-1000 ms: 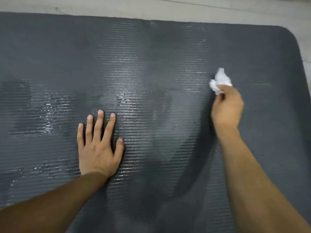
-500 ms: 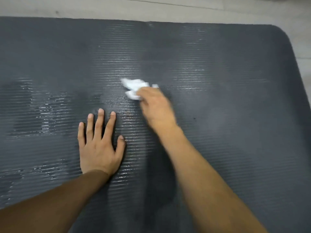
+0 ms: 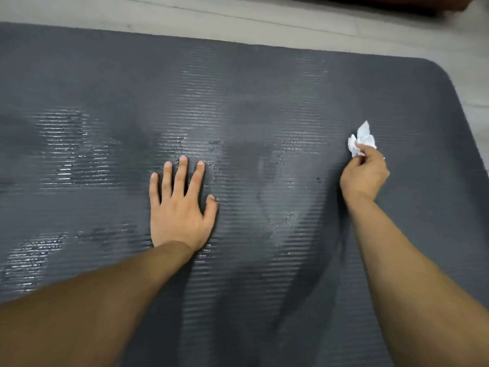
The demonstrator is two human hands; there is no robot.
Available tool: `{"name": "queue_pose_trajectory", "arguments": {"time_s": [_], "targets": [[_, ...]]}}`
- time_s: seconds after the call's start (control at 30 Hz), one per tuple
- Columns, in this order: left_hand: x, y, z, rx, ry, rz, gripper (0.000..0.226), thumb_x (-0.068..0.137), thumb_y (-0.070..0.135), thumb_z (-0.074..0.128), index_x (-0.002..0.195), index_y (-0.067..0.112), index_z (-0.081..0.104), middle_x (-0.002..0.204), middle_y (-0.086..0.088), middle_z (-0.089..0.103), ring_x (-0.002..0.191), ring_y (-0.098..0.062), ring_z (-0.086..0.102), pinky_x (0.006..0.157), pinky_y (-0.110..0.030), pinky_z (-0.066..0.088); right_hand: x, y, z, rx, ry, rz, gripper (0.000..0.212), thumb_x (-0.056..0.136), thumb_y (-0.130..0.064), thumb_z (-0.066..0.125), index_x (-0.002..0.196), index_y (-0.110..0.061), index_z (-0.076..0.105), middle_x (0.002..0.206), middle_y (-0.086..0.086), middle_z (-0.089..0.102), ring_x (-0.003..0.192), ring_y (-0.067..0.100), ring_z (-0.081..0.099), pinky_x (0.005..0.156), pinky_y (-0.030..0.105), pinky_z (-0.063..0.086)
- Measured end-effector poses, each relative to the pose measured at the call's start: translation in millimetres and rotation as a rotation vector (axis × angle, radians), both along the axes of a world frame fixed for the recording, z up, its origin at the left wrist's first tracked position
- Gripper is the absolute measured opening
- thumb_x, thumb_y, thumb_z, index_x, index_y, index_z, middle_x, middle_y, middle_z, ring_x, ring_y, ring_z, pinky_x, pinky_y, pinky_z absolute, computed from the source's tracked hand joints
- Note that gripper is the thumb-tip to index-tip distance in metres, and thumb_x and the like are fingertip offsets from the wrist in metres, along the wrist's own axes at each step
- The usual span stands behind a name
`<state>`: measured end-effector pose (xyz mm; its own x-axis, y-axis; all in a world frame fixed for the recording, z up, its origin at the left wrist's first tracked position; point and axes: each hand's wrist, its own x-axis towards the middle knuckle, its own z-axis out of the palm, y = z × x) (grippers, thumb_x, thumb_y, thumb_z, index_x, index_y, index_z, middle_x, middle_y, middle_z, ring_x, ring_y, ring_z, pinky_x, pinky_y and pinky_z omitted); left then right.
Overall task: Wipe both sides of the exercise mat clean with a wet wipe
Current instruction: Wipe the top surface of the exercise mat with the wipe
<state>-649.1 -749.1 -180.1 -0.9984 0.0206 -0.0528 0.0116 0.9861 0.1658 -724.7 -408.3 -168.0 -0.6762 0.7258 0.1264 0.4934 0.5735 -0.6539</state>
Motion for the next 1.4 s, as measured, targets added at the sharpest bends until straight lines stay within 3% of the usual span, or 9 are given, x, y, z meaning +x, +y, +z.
{"name": "queue_pose_trajectory", "arguments": {"time_s": [0.27,0.43,0.67,0.9,1.0,1.1,1.23,1.3,1.4], "targets": [[73,-8,20,0.067,-0.019,-0.152,0.077,0.093,0.047,0.038,0.163,0.017,0.025,0.171,-0.014,0.018,0.157,-0.034,0.016,0.128,-0.054,0.011,16,-228,12,-0.208,-0.008,0.678,0.032,0.086,-0.002,0.055,0.109,-0.013,0.072,0.115,0.009,0.069,0.106,0.029,0.062,0.093,0.031,0.043],[179,-15,15,0.026,-0.054,-0.215,0.076,0.093,0.043,0.042,0.163,0.017,0.026,0.171,-0.011,0.018,0.157,-0.034,0.019,0.125,-0.056,0.016,36,-255,12,0.005,-0.030,1.078,0.033,0.084,0.001,0.053,0.109,-0.009,0.072,0.116,0.009,0.068,0.109,0.030,0.060,0.091,0.039,0.049],[174,-13,13,0.003,-0.087,-0.190,0.076,0.094,0.045,0.040,0.164,0.019,0.024,0.172,-0.008,0.016,0.158,-0.034,0.016,0.126,-0.058,0.018,28,-36,5,0.340,-0.164,0.389,0.039,0.082,0.003,0.045,0.111,-0.006,0.069,0.102,0.020,0.065,0.095,0.040,0.058,0.082,0.044,0.044],[173,-13,10,0.018,-0.048,-0.185,0.077,0.092,0.046,0.044,0.162,0.019,0.029,0.171,-0.009,0.020,0.158,-0.033,0.018,0.125,-0.057,0.018,31,-31,17,0.063,-0.021,-0.038,0.037,0.088,-0.004,0.044,0.119,-0.012,0.062,0.113,0.014,0.067,0.105,0.034,0.058,0.084,0.034,0.041],[172,-12,10,0.015,-0.053,-0.183,0.077,0.092,0.046,0.044,0.163,0.019,0.028,0.171,-0.009,0.020,0.158,-0.033,0.018,0.125,-0.058,0.018,7,-99,24,-0.093,0.033,0.107,0.033,0.091,0.000,0.047,0.117,-0.005,0.067,0.116,0.021,0.067,0.102,0.030,0.060,0.083,0.025,0.039],[172,-13,10,0.019,-0.051,-0.181,0.078,0.089,0.046,0.045,0.162,0.019,0.031,0.170,-0.008,0.022,0.157,-0.033,0.021,0.124,-0.058,0.020,-8,-202,27,-0.138,-0.009,0.543,0.037,0.087,0.005,0.049,0.113,-0.010,0.071,0.115,0.016,0.068,0.100,0.022,0.063,0.082,0.017,0.038],[172,-14,9,0.030,-0.034,-0.184,0.078,0.090,0.046,0.045,0.162,0.019,0.031,0.171,-0.008,0.021,0.157,-0.032,0.021,0.124,-0.057,0.020,0,-283,19,0.114,-0.085,1.113,0.030,0.086,0.002,0.053,0.106,-0.009,0.072,0.110,0.012,0.067,0.102,0.031,0.058,0.088,0.035,0.042],[172,-14,9,0.027,-0.029,-0.190,0.078,0.090,0.046,0.044,0.162,0.019,0.030,0.171,-0.008,0.021,0.157,-0.033,0.021,0.124,-0.057,0.020,-3,-244,9,0.242,-0.025,1.156,0.029,0.087,-0.007,0.049,0.106,-0.013,0.071,0.111,0.009,0.066,0.103,0.032,0.058,0.088,0.039,0.048],[172,-14,9,0.021,-0.034,-0.188,0.078,0.091,0.046,0.043,0.162,0.019,0.029,0.171,-0.008,0.020,0.158,-0.033,0.019,0.125,-0.057,0.018,4,-126,3,0.361,0.092,0.834,0.033,0.085,-0.013,0.044,0.101,-0.010,0.073,0.102,0.014,0.069,0.097,0.032,0.060,0.085,0.040,0.051]]}}
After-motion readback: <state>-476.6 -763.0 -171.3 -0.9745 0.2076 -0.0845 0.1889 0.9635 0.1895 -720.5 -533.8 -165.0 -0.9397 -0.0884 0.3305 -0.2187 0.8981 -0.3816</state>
